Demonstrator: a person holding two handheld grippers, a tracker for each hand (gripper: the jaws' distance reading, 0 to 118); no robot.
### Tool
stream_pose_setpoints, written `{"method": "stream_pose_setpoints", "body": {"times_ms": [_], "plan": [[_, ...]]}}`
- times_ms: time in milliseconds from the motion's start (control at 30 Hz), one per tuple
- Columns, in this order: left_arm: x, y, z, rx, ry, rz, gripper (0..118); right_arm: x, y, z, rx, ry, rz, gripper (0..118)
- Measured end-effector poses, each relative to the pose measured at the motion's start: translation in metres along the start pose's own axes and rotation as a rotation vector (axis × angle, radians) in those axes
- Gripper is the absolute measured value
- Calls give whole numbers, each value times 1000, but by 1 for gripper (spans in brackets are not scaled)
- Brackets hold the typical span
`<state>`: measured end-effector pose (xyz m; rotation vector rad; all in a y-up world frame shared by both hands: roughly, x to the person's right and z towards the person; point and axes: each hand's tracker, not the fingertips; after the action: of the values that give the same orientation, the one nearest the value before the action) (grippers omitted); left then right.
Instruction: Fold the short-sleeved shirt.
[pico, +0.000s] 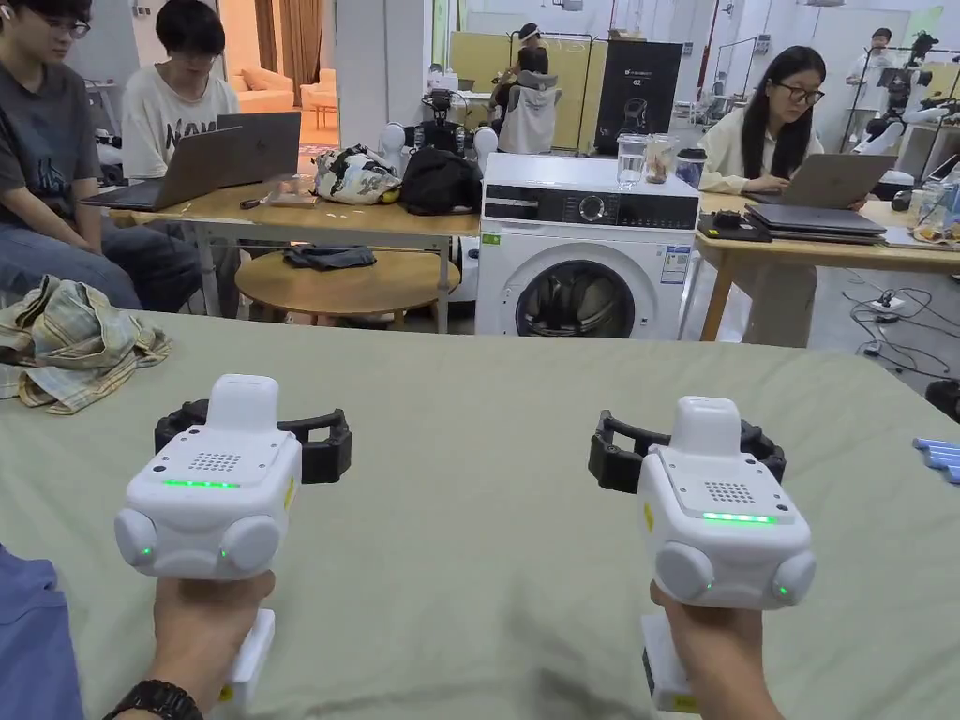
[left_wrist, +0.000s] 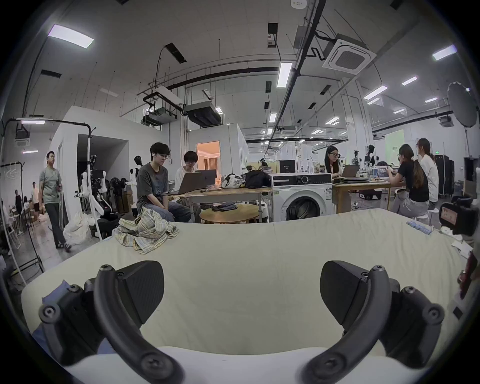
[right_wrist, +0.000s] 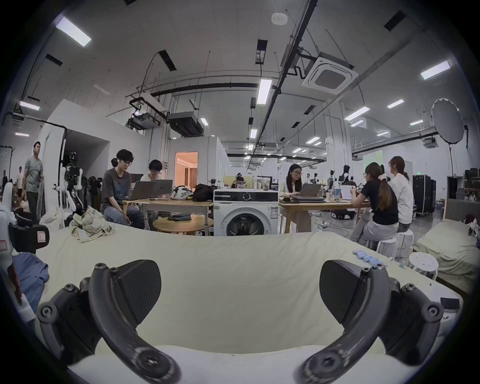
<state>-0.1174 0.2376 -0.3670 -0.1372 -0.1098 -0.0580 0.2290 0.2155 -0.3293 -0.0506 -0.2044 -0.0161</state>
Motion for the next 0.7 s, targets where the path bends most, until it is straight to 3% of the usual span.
{"method": "stream_pose_setpoints", "body": {"times_ms": [333, 700], "plan": [[-17, -4, -9, -18, 27, 74, 118, 3, -5, -7, -15, -1, -13, 118], [-13, -4, -8, -11, 17, 3, 117, 3, -4, -4, -10, -1, 8, 118]]}}
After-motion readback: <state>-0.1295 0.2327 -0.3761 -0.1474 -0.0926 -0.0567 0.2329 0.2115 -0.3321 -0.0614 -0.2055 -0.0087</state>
